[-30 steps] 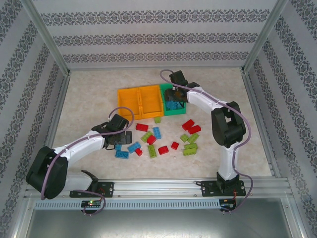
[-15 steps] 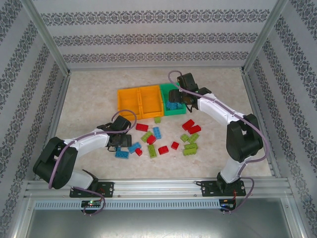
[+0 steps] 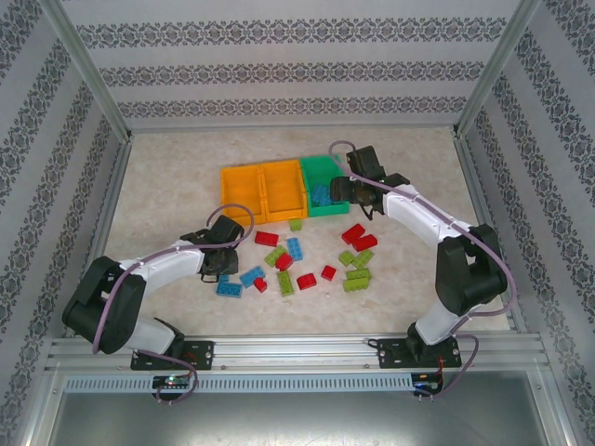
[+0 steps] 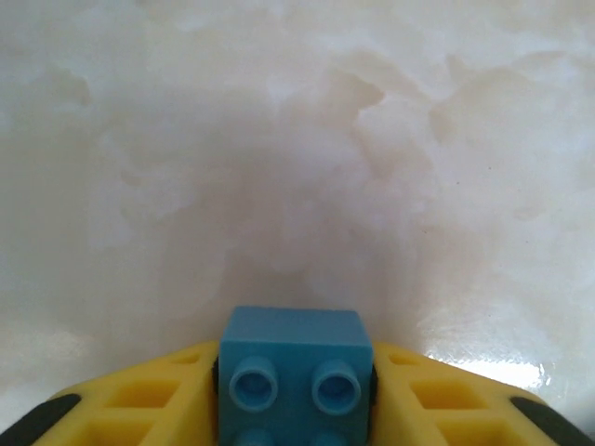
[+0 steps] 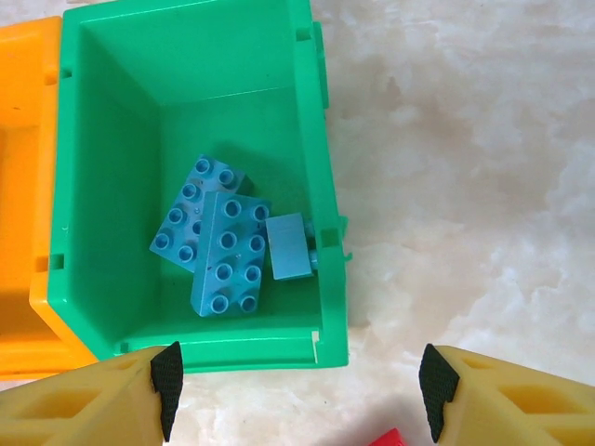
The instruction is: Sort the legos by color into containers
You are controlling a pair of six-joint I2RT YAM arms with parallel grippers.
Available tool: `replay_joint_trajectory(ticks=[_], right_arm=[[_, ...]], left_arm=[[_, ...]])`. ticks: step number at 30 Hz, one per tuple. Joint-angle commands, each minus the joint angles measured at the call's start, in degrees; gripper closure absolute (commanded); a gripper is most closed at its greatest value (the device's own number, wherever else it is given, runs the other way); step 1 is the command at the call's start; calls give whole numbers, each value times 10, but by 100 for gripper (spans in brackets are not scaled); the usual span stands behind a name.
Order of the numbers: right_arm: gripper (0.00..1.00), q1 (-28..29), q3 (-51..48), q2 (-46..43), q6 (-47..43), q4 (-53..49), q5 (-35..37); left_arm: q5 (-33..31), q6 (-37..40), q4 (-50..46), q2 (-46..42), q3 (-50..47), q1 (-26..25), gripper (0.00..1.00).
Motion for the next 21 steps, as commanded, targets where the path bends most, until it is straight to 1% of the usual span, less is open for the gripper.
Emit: replay_joint_trajectory(ticks=[1,6,12,17,21], right_arm=[[29,-3,-19,-20,-4,3,19],[28,-3,-48,-37,0,7,26],[27,-4,-87,-63,3,6,37],[27,-9,-127,-87,19,6,42],[27,-17,-158,-108,37,10,39]], left_arm=[[22,1,20,19,9,4,66],[24,6,23,19,20,4,74],[31,7,20,-2,40,4,77],[57,11,22,-30,83,4,77],[110,18,49,-20,144,1,77]])
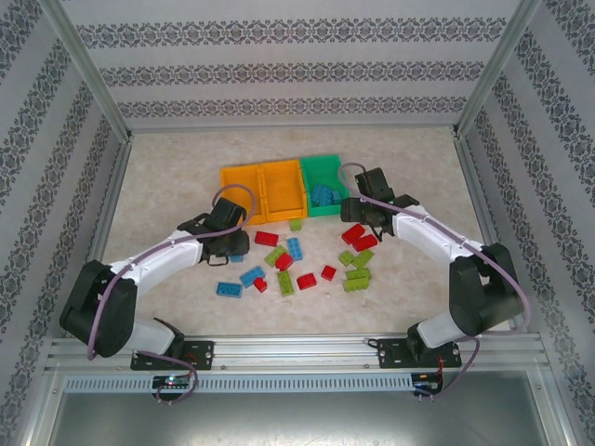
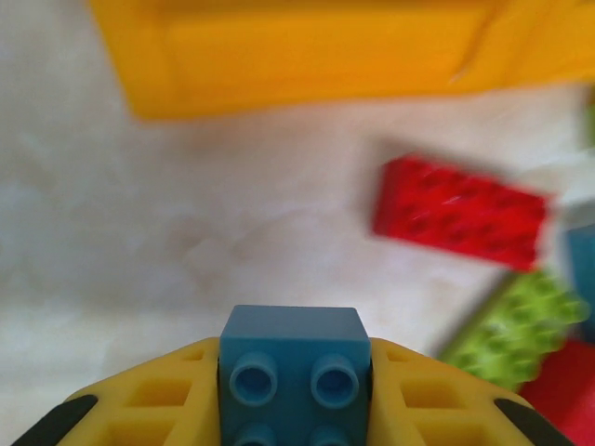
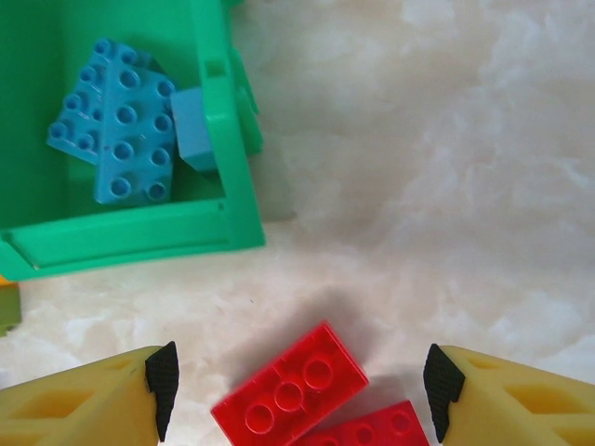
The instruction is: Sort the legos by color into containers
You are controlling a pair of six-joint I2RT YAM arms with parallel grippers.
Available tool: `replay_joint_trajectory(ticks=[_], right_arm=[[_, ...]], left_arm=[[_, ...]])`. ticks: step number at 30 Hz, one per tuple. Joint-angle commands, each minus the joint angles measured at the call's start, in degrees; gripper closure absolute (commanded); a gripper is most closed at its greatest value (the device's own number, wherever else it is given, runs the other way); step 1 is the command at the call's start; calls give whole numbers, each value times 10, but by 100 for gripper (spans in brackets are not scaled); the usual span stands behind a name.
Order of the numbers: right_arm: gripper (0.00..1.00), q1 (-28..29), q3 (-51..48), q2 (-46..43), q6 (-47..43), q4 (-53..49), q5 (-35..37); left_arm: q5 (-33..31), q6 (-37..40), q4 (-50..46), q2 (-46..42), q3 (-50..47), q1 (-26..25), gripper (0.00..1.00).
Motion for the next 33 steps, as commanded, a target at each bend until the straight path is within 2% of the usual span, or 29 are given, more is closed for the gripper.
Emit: replay_joint_trajectory(ticks=[1,7,15,20,24,28,33], right_arm=[[26,-10,-25,-24,25,4,11],[26,-11,-57,-43,46,8,4],[25,-27,-91,-69,65,-5,-12],[26,-27,-107,-69,67,4,-41],[23,-22,-96,-43,18,11,-91],[17,-6,-57,-2,-21,-20,-84],[11,4,-26,32,-50,-37,-76]], left_arm=[[58,18,46,3,61,-2,77],[165,27,99,127,208,-21,76],[207,36,78,319,432,-53,75],[213,29,75,401,527,-54,75],[208,34,49,455,598,-55,74],[190,40,19,499,657,-55,73],[170,44,-5,530,695,-56,65]])
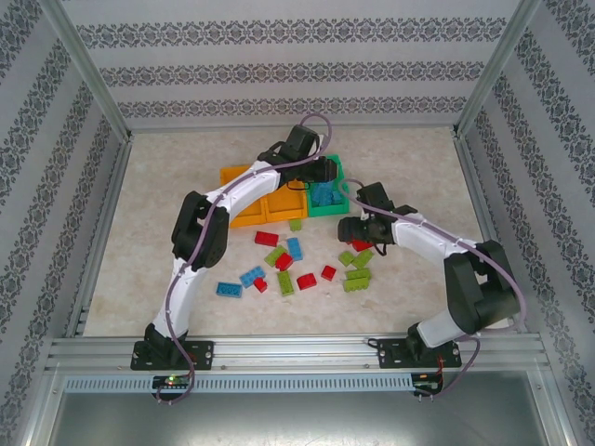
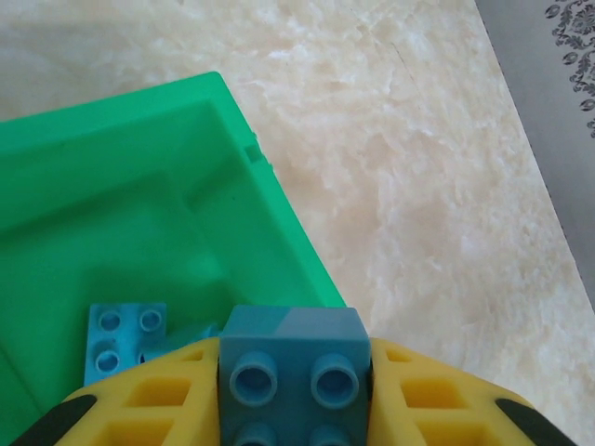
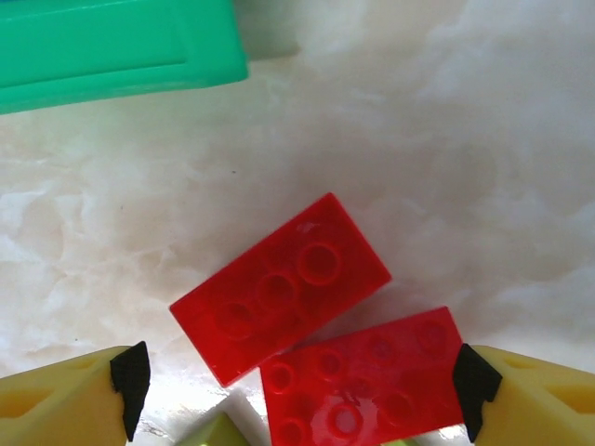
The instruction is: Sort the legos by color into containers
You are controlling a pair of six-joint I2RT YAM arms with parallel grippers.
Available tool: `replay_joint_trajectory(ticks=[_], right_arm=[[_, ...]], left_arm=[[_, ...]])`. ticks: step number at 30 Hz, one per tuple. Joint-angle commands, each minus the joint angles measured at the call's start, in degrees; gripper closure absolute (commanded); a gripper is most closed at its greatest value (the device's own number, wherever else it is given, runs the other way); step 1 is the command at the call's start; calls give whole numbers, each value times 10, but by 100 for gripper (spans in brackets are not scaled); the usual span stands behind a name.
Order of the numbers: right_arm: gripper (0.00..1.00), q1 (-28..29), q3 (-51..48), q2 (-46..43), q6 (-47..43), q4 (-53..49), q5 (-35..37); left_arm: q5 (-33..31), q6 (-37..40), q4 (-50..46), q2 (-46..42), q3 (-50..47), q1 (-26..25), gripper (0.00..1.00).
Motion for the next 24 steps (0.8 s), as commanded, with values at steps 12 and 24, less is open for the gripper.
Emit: replay_joint_trajectory(ticks=[12,24], right_arm=[[9,16,84,66,-78,-74,5],[17,13,113,103,-29,-115,-27]], left_arm=[[-37,20,-42,-32,-9,-2,28],[-87,17,12,-163,-164,-2,0]])
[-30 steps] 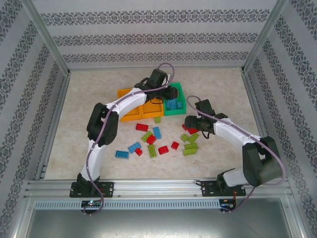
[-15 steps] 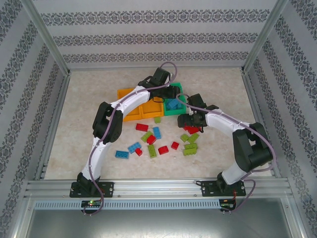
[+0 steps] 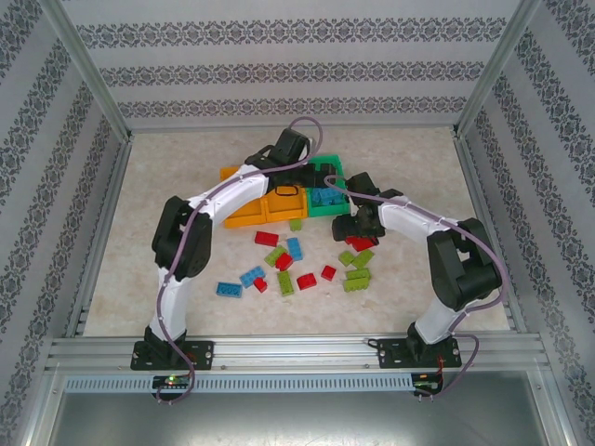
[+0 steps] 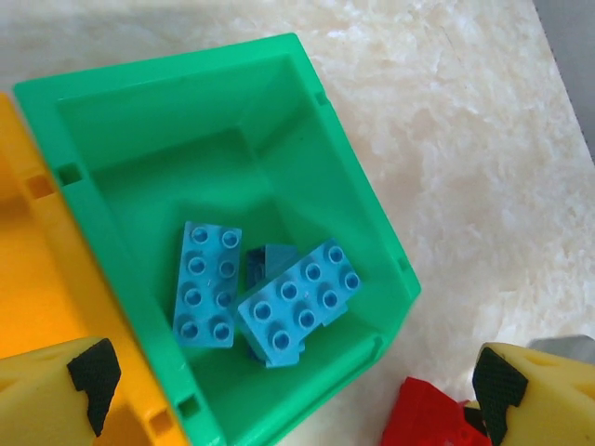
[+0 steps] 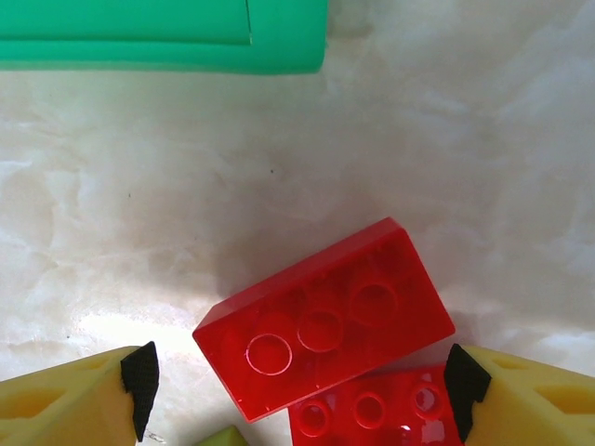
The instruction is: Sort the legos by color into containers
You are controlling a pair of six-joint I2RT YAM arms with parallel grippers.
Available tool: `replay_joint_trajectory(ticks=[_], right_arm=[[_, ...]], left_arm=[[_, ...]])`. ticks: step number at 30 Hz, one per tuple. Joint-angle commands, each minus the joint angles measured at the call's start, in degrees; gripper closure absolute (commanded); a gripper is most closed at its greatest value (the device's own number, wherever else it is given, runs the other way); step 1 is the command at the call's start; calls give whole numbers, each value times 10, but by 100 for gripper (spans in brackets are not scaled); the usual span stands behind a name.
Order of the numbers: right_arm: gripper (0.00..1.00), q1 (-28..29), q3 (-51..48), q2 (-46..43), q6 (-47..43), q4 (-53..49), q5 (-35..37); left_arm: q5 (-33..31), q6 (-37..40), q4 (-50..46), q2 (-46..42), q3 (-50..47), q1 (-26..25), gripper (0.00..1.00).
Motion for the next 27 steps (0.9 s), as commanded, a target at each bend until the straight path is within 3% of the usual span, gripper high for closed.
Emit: replay_joint_trajectory(ticks=[1,19,27], right_arm=[[18,2,12,10,25,-24,-22],[21,11,60,69,50,-17,-18],[35,27,85,99,42,-28,-8]], left_arm=[[-31,5,28,-48,-40,-2,0],[-71,16,55,-148,-186,0,0],[-85,15,62,-178,-225,0,0]])
